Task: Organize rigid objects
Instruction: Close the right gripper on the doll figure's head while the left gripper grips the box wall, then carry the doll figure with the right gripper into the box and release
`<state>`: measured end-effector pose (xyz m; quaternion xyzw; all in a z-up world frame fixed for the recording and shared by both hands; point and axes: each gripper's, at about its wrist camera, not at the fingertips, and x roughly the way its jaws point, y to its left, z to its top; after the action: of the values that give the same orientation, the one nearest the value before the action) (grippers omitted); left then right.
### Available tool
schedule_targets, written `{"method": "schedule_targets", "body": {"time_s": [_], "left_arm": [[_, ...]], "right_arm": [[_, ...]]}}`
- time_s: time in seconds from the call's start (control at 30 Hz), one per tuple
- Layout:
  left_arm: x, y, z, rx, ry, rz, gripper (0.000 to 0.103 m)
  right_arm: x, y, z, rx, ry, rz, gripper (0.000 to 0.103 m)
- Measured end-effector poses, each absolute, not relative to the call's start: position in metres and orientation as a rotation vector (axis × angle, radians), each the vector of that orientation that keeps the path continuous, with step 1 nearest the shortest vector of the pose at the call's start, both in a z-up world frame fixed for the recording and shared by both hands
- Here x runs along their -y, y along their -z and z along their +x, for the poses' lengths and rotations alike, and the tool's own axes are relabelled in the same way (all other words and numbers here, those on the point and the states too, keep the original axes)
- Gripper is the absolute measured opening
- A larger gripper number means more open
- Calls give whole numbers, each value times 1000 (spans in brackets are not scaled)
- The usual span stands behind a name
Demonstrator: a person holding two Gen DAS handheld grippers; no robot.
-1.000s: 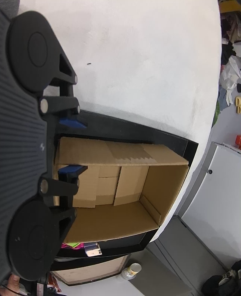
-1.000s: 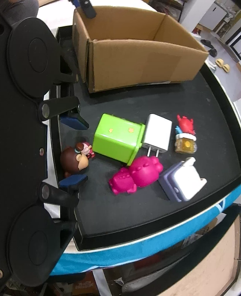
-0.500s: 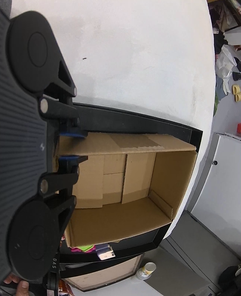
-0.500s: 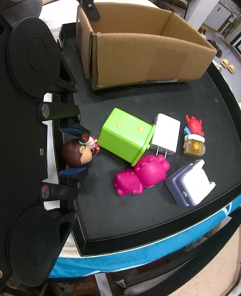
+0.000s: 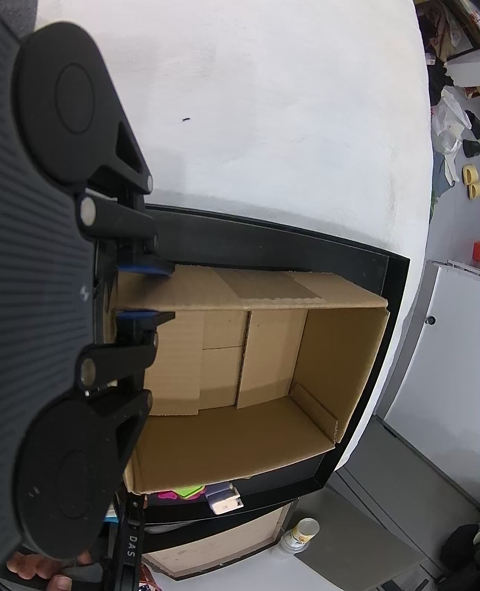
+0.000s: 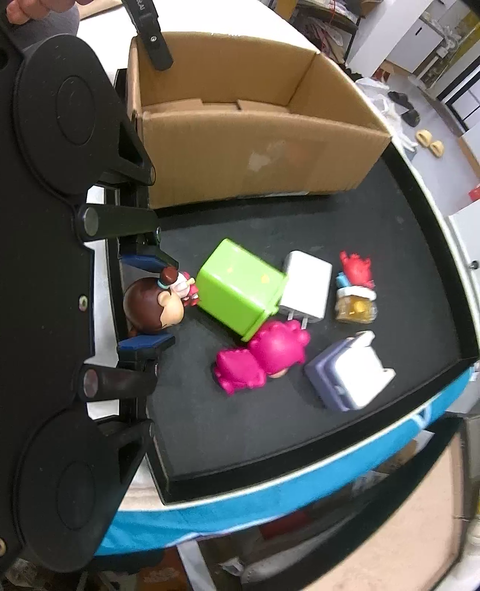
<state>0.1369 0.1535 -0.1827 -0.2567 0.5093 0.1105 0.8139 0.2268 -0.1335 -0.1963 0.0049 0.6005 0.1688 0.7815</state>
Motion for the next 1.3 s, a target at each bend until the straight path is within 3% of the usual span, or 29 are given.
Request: {"method": "schedule_targets", "body": {"time_s": [0.5, 1.3], "left_arm": [[-153, 182, 136, -1095, -239, -554, 18], [-155, 182, 137, -1107, -240, -574, 18]], "right_arm": [[116, 149, 243, -1160, -397, -4, 35], [11, 101, 253, -1037, -560, -116, 35]]}}
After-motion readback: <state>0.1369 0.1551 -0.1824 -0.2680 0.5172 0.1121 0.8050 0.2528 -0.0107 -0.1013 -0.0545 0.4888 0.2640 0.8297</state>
